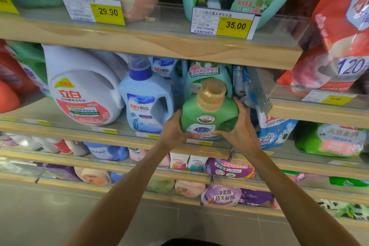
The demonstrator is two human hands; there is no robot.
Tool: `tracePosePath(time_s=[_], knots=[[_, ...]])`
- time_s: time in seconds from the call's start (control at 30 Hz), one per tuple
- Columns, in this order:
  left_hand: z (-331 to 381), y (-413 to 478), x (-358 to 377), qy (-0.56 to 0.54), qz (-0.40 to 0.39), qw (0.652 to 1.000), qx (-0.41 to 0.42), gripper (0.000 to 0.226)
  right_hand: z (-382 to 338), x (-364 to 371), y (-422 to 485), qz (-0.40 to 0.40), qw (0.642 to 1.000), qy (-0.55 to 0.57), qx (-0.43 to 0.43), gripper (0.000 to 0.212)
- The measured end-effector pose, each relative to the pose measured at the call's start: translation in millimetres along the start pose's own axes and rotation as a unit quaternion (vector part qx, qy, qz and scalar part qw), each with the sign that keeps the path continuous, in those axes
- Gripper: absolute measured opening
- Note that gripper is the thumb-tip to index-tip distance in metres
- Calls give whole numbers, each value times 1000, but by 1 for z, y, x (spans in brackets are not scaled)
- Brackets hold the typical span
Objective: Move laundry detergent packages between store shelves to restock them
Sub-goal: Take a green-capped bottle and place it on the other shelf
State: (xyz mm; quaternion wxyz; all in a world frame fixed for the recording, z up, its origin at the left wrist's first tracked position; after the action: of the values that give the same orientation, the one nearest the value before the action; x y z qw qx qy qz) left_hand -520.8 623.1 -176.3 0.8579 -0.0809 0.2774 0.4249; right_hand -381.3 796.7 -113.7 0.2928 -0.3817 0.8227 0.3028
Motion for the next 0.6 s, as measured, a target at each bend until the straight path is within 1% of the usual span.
tracePosePath(time_s=[0.13, 0.27, 0.37, 0.4, 0.5, 0.6], knots=[[-4, -16, -7, -14, 41, 999, -5, 89, -18, 0, -13, 10, 999, -40, -34, 114], [-1, -30, -31, -8, 57, 998, -4, 83, -50, -8, -16, 19, 994, -55, -94, 115], [3, -45, -61, -23, 75, 997, -5, 92, -79, -13, -20, 16, 993, -29, -112, 117], [4, -51, -70, -22, 73, 997, -8, 89, -88, -13, -22, 10, 993, -19, -114, 119], [5, -81, -96, -40, 78, 996, -22, 70, -113, -6, -31, -29, 992, 24, -118, 122], [1, -118, -118, -95, 82, 992, -35, 72, -136, 5, -41, -78, 985, 83, -127, 124]])
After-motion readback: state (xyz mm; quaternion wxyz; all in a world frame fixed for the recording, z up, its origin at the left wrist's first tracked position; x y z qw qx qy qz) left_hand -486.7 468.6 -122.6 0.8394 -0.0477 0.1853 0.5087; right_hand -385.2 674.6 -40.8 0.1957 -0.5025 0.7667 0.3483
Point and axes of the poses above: each hand's wrist, its own y-axis towards the middle knuckle, its own x-axis out of the palm, z = x × y, the point moved 7 cm from there along y, towards the middle knuckle, and after that the axes turned 3 degrees about x, right-handed, at the moved point
